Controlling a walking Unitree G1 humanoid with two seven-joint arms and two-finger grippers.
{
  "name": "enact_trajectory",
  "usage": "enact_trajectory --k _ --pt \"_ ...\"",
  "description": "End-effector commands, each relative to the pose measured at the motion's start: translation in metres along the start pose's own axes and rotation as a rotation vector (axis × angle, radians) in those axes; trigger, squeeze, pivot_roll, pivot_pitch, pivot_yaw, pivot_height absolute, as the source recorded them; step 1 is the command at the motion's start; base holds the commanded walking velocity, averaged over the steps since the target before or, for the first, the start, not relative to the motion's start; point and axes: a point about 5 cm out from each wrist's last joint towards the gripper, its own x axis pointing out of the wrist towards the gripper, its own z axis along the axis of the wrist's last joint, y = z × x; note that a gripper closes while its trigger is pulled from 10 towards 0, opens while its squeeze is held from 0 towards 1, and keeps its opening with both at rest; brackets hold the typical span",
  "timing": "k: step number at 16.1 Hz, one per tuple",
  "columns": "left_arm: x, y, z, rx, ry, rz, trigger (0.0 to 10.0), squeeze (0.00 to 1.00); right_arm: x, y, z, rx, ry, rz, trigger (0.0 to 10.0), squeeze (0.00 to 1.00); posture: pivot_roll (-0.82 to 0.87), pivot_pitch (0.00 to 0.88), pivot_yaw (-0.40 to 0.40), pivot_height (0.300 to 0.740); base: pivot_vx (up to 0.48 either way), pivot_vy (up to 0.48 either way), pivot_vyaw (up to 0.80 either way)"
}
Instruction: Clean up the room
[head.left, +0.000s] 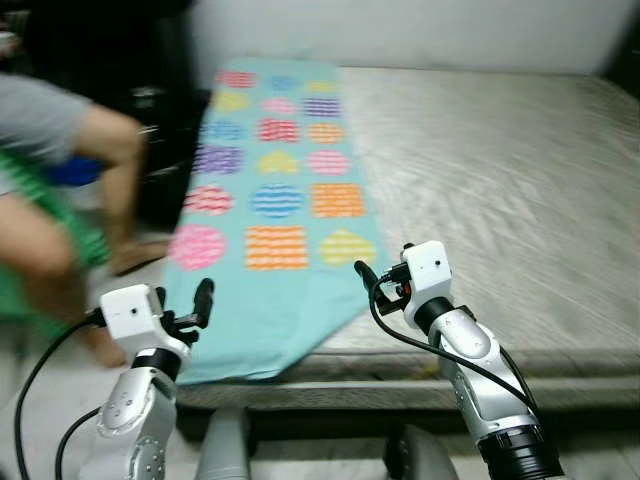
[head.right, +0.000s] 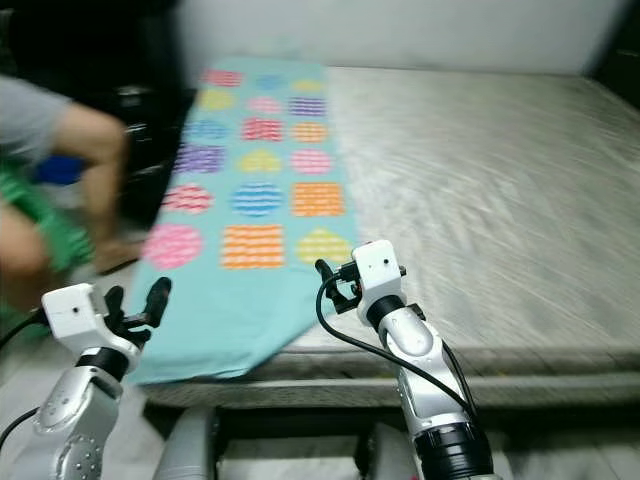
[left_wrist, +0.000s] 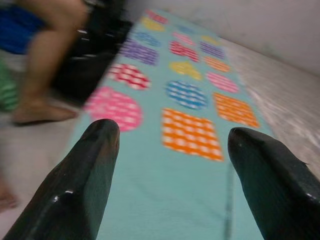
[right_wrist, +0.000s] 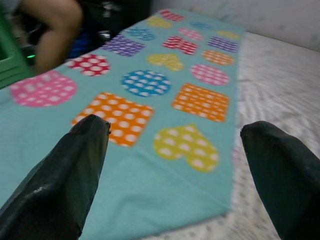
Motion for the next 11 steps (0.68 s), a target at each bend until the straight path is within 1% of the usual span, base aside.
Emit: enact_trajectory --k 1,3,6,8,11 --pt "-0.001 -0.001 0.000 0.009 0.008 0.000 10.0 0.00 0.002 -0.002 -0.002 -0.012 0.015 0.001 10.0 0.00 0.02 0.049 -0.038 0.596 0.000 0.000 0.71" --pt "-0.001 -0.001 0.000 0.011 0.009 -0.003 10.0 0.00 0.005 -0.002 -0.004 0.008 0.033 -0.009 10.0 0.00 0.02 0.049 -0.037 0.596 0.000 0.000 0.00" --pt "-0.002 -0.001 0.001 0.013 0.007 -0.001 10.0 0.00 0.013 0.004 -0.002 0.012 0.033 0.002 10.0 0.00 0.04 0.052 -0.036 0.596 0.000 0.000 0.00" --pt "-0.006 -0.001 0.004 0.019 0.005 0.000 10.0 0.00 0.022 0.015 0.001 0.031 0.021 0.016 10.0 0.00 0.05 0.069 -0.041 0.596 0.000 0.000 0.00" --pt "-0.013 -0.002 0.007 0.035 0.001 -0.005 10.0 0.00 0.031 0.031 -0.002 0.086 0.029 0.037 10.0 0.00 0.09 0.095 -0.041 0.596 0.000 0.000 0.00"
